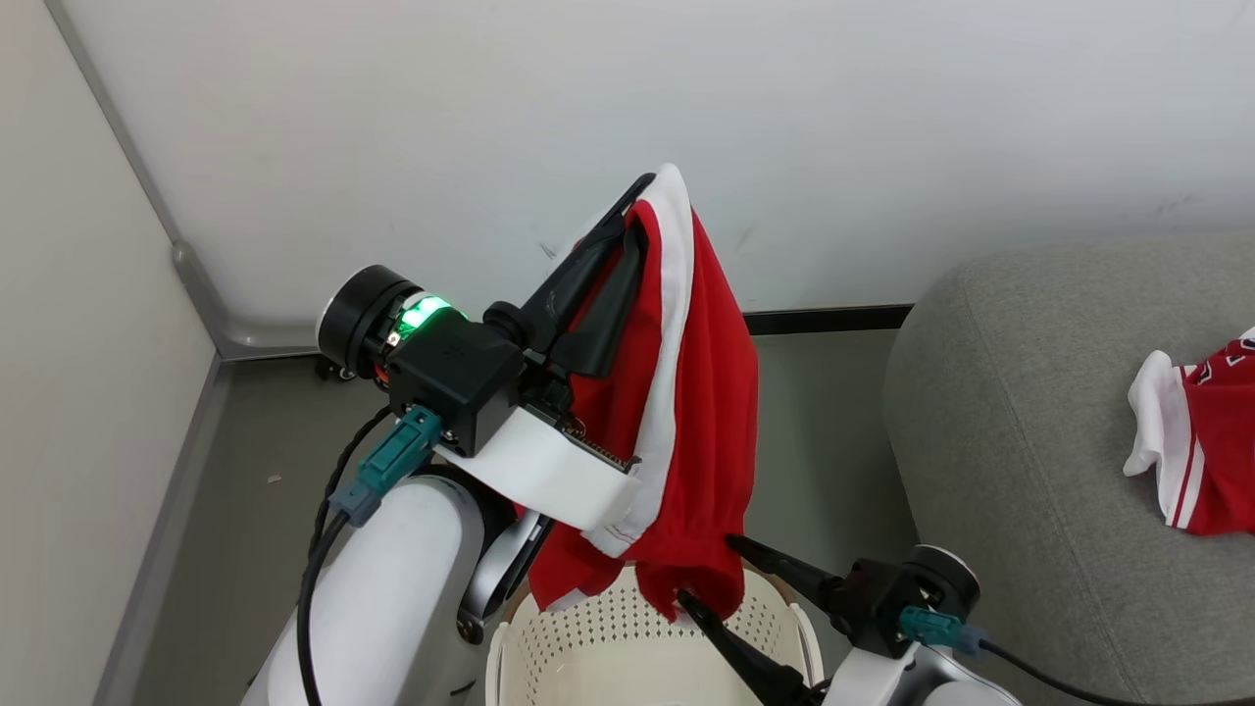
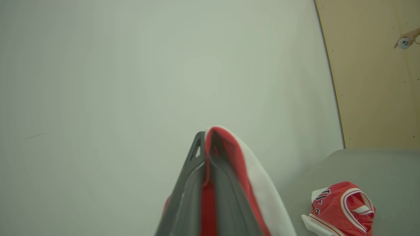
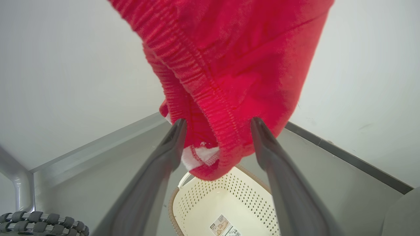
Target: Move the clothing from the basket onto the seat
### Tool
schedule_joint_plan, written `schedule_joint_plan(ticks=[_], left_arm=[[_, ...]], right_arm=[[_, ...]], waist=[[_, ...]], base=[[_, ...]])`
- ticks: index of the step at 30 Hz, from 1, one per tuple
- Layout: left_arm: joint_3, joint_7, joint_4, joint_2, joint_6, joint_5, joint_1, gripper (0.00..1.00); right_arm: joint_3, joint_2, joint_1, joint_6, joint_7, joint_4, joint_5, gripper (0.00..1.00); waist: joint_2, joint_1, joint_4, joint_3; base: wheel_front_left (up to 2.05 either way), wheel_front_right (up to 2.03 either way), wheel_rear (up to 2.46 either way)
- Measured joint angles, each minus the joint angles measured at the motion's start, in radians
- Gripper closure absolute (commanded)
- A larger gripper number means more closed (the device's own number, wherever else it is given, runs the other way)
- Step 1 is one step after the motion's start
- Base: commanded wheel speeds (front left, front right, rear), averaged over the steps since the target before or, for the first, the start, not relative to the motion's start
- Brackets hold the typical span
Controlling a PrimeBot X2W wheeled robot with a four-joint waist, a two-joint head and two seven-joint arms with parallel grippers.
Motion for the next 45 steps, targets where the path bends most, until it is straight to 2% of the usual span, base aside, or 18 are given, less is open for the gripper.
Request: schedule_joint_plan(ticks=[15,24,25,26,28,29,30,35,45], left_arm=[[-0.024,0.005,-0.025,-0.001,-0.002,-0.009,-0.001,1.0],[-0.041,0.017,-0.052,-0.003,-0.015,-0.022,-0.015,1.0],[-0.041,0.018,-0.052,-0.003,-0.015,-0.028,-0.015,1.0],[-0.04,0.022,-0.052,-0.003,-0.015,-0.033,-0.015,1.0],[-0.04,0.026,-0.052,-0.004,-0.018,-0.048,-0.015,1.0],[-0.037,0.027,-0.052,-0.004,-0.018,-0.057,-0.015,1.0],[-0.035,0.027,-0.052,-0.004,-0.018,-0.065,-0.015,1.0],[0.003,0.032,-0.041,0.0,-0.014,-0.081,-0.013,1.0],[0.088,0.048,0.072,0.042,0.015,-0.123,0.05,1.0]], right_arm=[[0.023,-0.054,-0.053,0.0,-0.031,0.077,0.023,0.0],[0.001,-0.054,-0.065,0.0,-0.056,0.147,0.034,0.0],[0.003,-0.052,-0.069,0.0,-0.061,0.154,0.034,0.17],[0.006,-0.051,-0.077,0.0,-0.062,0.158,0.034,0.49],[0.01,-0.05,-0.091,0.0,-0.074,0.158,0.033,0.68],[0.012,-0.048,-0.099,0.0,-0.082,0.158,0.03,0.82],[0.012,-0.047,-0.105,0.0,-0.087,0.158,0.03,1.0],[0.014,-0.042,-0.122,0.0,-0.103,0.16,0.031,1.0],[-0.027,-0.047,-0.119,0.0,-0.113,0.151,0.096,1.0]], waist=[[0.0,0.0,0.004,-0.008],[0.0,0.0,0.02,-0.011],[0.0,0.0,0.023,-0.011],[0.0,0.0,0.025,-0.01],[0.0,0.0,0.03,-0.009],[0.0,0.0,0.032,-0.008],[0.0,0.0,0.034,-0.007],[0.0,0.0,0.033,0.0],[0.0,0.0,0.005,0.007]], base=[[0.0,0.0,0.0],[0.0,0.0,0.0],[0.0,0.0,0.0],[0.0,0.0,0.0],[0.0,0.0,0.0],[0.0,0.0,0.0],[0.0,0.0,0.0],[0.0,0.0,0.0],[0.0,0.0,0.0]])
